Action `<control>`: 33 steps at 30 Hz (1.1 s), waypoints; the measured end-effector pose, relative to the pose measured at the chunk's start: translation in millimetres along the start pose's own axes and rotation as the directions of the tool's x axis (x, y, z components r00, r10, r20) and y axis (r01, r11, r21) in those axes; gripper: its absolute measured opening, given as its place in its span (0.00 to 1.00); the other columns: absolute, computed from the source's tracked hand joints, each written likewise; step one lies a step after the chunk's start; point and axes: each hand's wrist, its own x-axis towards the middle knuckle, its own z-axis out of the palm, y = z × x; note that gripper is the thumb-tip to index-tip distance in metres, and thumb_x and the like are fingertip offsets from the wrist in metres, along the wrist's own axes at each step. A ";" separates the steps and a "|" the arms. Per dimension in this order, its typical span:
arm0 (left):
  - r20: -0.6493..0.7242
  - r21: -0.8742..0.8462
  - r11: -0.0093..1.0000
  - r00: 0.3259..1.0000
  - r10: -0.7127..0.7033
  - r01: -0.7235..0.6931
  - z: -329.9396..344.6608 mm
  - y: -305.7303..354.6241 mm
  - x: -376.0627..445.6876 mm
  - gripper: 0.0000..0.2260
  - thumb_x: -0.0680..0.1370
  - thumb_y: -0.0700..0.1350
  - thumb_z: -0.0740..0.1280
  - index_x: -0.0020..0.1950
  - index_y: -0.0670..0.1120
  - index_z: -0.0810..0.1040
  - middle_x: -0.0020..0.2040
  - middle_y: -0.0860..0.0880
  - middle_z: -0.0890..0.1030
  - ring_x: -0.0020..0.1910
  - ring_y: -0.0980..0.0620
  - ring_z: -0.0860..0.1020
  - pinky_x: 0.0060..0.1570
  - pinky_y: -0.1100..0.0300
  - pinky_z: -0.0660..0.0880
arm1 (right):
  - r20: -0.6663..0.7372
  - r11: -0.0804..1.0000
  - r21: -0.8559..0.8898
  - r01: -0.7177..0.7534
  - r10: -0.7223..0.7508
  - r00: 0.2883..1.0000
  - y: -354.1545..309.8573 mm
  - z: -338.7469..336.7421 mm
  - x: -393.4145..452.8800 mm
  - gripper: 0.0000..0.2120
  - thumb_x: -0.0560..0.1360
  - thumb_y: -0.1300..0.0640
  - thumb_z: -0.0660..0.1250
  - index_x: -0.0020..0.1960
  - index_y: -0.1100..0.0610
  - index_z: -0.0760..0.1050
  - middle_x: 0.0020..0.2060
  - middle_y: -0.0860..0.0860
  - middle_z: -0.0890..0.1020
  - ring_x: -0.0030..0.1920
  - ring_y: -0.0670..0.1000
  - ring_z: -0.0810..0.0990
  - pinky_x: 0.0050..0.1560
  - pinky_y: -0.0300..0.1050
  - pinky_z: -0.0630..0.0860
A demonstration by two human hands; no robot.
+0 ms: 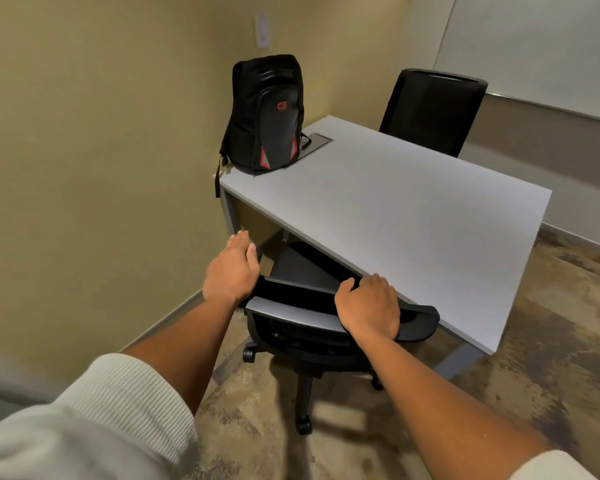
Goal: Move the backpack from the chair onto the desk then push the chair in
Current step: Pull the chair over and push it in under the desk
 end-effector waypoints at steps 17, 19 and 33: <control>0.168 0.015 0.986 0.972 0.162 -0.167 -0.7 -26.3 124.8 0.18 0.84 0.50 0.51 0.68 0.43 0.69 0.70 0.40 0.73 0.63 0.37 0.75 0.57 0.44 0.73 | -0.081 0.983 0.063 -0.174 0.179 0.981 -66.7 23.0 61.5 0.27 0.82 0.48 0.48 0.73 0.64 0.68 0.74 0.58 0.69 0.73 0.57 0.65 0.76 0.54 0.61; 0.194 0.005 0.981 0.962 0.190 -0.195 -0.4 -30.8 141.9 0.16 0.84 0.50 0.51 0.64 0.43 0.70 0.64 0.39 0.75 0.54 0.36 0.77 0.50 0.46 0.74 | -0.095 0.977 0.083 -0.198 0.206 0.974 -76.2 28.7 68.1 0.28 0.82 0.48 0.48 0.74 0.64 0.66 0.76 0.58 0.67 0.76 0.56 0.62 0.77 0.51 0.56; 0.266 -0.133 0.937 0.899 0.349 -0.325 8.7 -47.4 232.1 0.23 0.85 0.50 0.50 0.78 0.43 0.62 0.78 0.46 0.63 0.78 0.48 0.58 0.74 0.51 0.59 | -0.246 0.957 0.135 -0.255 0.282 0.927 -124.5 49.8 115.5 0.27 0.84 0.47 0.48 0.76 0.62 0.64 0.78 0.56 0.63 0.79 0.54 0.54 0.79 0.52 0.51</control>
